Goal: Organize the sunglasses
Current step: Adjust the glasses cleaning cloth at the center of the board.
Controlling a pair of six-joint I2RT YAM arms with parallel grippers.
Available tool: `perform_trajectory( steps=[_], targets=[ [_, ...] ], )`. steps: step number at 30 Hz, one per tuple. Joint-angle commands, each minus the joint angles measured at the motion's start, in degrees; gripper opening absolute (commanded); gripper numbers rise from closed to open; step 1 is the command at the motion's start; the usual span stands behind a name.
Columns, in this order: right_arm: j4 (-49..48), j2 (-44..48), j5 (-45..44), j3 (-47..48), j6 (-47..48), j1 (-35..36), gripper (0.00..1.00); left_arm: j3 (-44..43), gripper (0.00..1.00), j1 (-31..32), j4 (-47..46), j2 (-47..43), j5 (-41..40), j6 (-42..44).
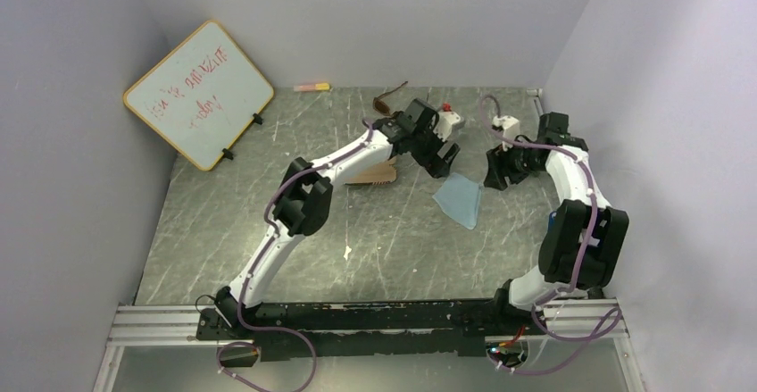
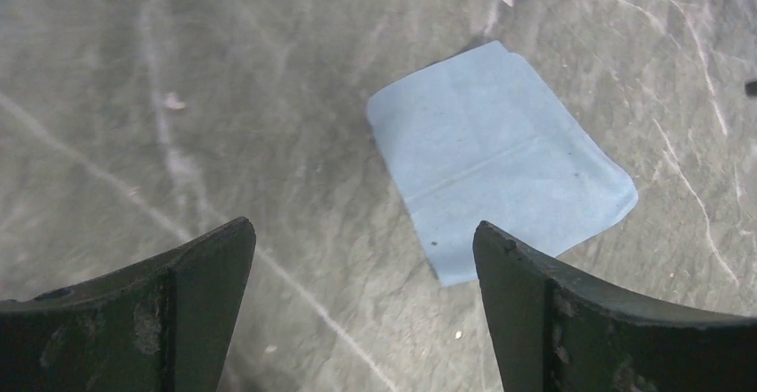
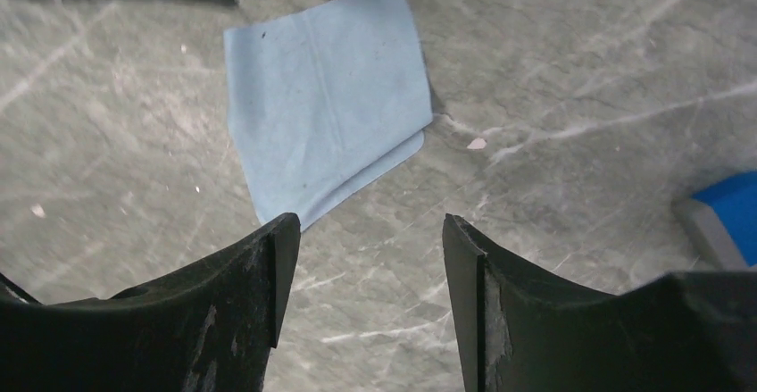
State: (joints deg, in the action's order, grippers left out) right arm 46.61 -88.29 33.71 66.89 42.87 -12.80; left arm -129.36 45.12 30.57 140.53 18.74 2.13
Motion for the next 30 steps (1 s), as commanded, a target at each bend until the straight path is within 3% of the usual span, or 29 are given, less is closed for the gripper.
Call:
perform_trajectory(
  steps=[1,6,14,25,30],
  targets=[
    [-6.93,3.70,6.35,-1.66,-10.06,-2.48,0.64,-0.60,0.97,1.76,-5.49,1.37,4.79,-0.40],
    [-12.47,10.69,6.69,-6.88,-13.75,-2.47,0.64,1.05,0.97,2.02,-11.38,3.03,3.72,-4.11],
    [-14.89,15.82,6.25,-10.13,-14.33,-2.58,0.64,-2.32,0.96,3.65,-11.75,8.95,3.19,-4.97],
    [-16.52,17.36,5.94,-11.16,-14.49,-2.77,0.63,-6.44,0.66,3.91,-11.71,13.12,5.23,-6.92],
    [-16.71,17.28,6.09,-11.17,-14.58,-2.88,0.63,-5.50,0.58,3.89,-11.84,13.04,5.53,-7.01]
  ],
)
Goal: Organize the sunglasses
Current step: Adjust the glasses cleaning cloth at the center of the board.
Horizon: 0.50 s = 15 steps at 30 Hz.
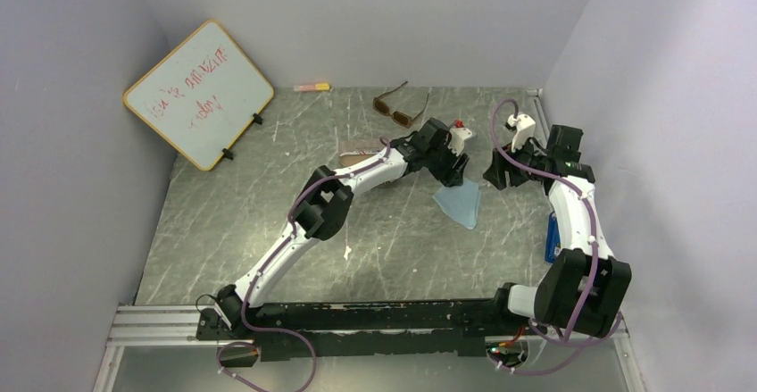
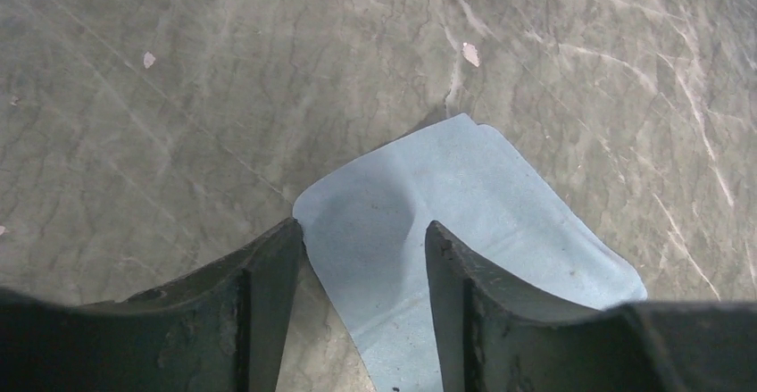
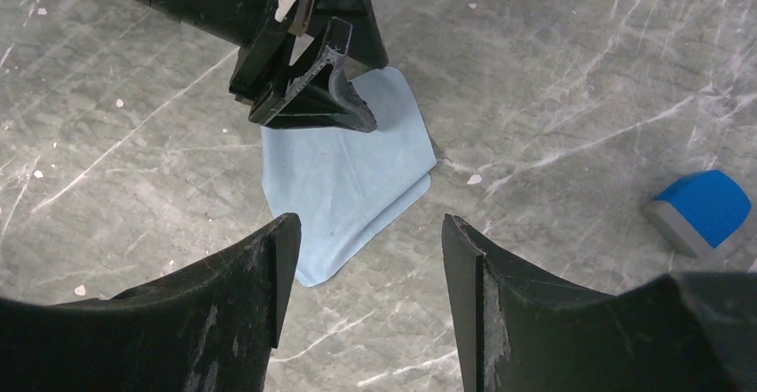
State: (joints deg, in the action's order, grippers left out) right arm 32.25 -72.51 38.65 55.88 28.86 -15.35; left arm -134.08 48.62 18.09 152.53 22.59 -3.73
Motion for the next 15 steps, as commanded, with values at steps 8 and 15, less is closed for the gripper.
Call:
perform_trajectory(
  steps=[8,15],
  targets=[
    [-2.37,1.49,1.47,-0.33,-0.66,-0.31,0.62,-2.40,0.36,0.35,0.90,2.45,1.16,-1.97],
    [-1.33,-0.57,2.43,-0.24,-0.17,-0.33,0.62,-2.99,0.11,0.39,0.92,2.40,-3.66,-2.24]
  ],
)
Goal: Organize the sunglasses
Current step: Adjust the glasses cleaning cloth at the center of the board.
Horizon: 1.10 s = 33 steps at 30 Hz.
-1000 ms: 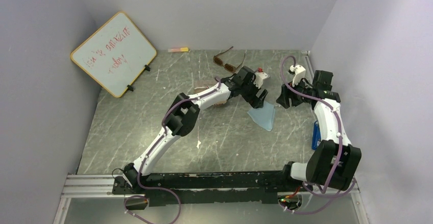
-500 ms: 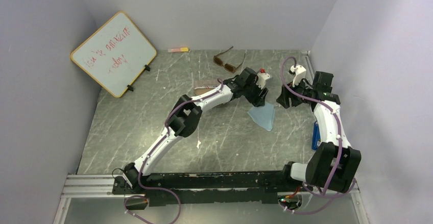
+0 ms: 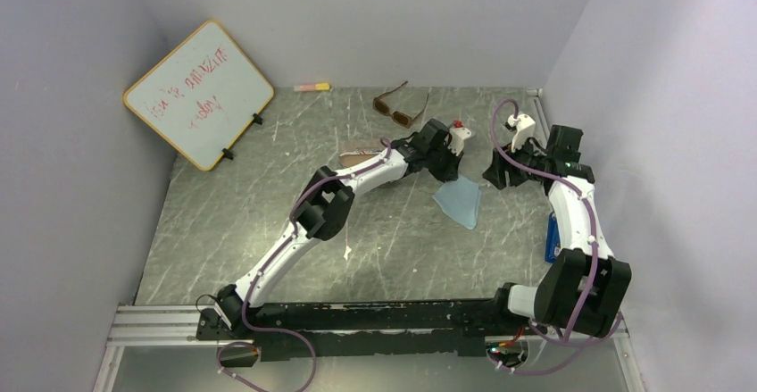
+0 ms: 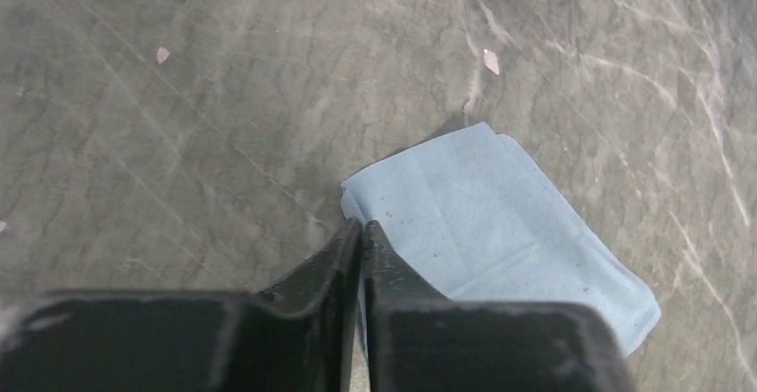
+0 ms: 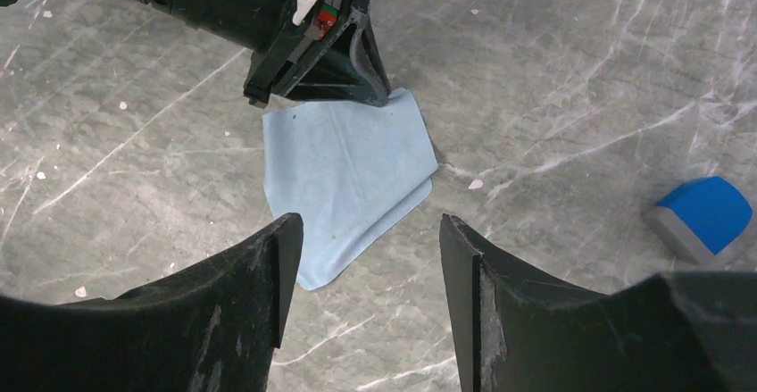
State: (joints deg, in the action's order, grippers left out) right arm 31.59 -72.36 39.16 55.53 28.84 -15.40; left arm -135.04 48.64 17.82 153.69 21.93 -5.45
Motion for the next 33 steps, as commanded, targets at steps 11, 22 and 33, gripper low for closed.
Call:
perform_trajectory(
  steps=[11,22,33],
  targets=[
    [-1.91,-7.70,-0.88,1.11,-3.33,0.05,0.61,4.03,0.05,-1.36,1.26,-7.49,-12.23,-0.28],
    [-6.79,-15.45,-10.19,2.83,-8.58,4.84,0.61,10.05,0.05,-3.72,0.67,-11.83,-15.19,0.23],
    [-9.64,-28.95,-11.81,11.10,-15.48,7.17,0.60,10.99,0.05,-4.44,1.23,-13.39,-12.51,0.11]
  ],
)
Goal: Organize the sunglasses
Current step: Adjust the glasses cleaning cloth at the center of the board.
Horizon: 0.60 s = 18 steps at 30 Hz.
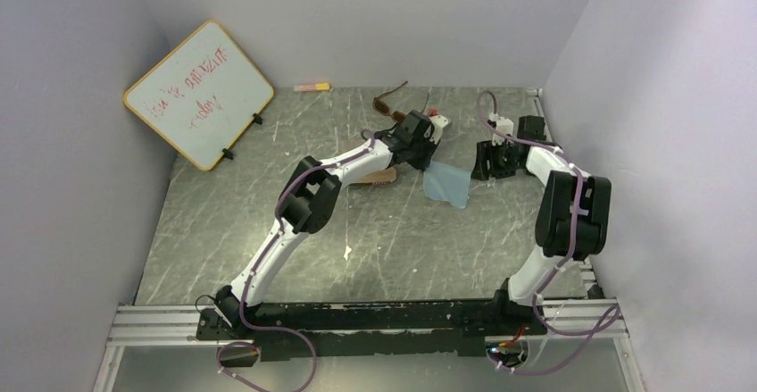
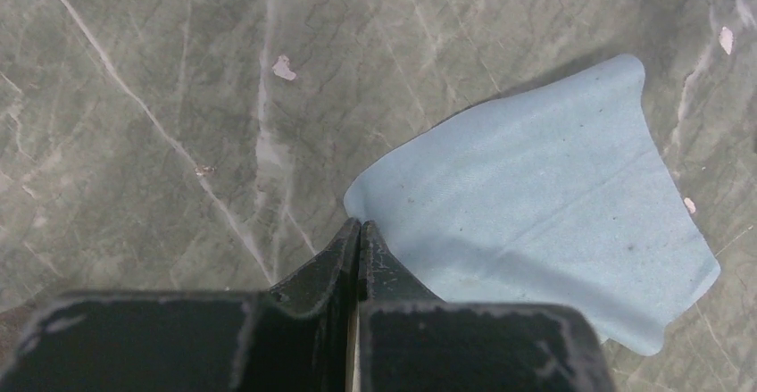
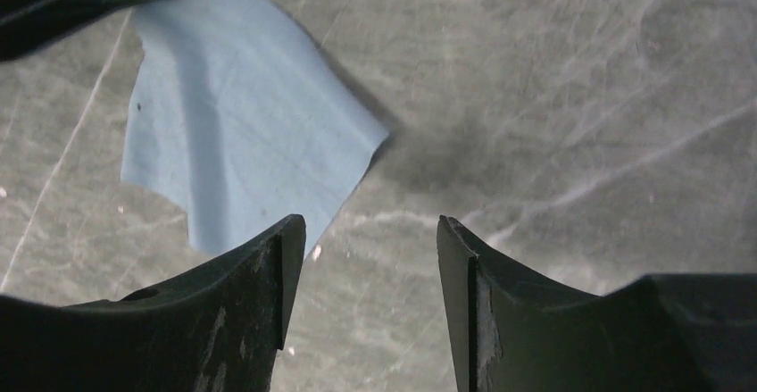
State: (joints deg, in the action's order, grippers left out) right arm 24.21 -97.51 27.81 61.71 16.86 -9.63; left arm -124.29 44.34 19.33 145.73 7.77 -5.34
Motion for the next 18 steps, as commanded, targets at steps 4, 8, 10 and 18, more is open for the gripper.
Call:
perform_trajectory(
  steps=[4,8,10,18],
  targets=[
    [-1.28,-8.12,0.01,8.98,-6.30,1.98,0.59,-0.97,0.06,-0.24,0.21,-5.03,3.73,0.11],
    [-0.53,-11.18,-0.69,11.69,-8.04,1.98,0.59,-1.65,0.06,-0.22,0.27,-4.88,5.28,0.38],
    [1.01,-13.11,0.51,13.38,-8.71,1.98,0.58,-1.81,0.05,-0.23,0.18,-4.97,5.40,0.58],
    [3.39,-15.61,4.28,13.60,-10.72,1.98,0.53,-1.30,0.05,-0.24,-0.08,-5.29,5.73,0.95]
  ],
)
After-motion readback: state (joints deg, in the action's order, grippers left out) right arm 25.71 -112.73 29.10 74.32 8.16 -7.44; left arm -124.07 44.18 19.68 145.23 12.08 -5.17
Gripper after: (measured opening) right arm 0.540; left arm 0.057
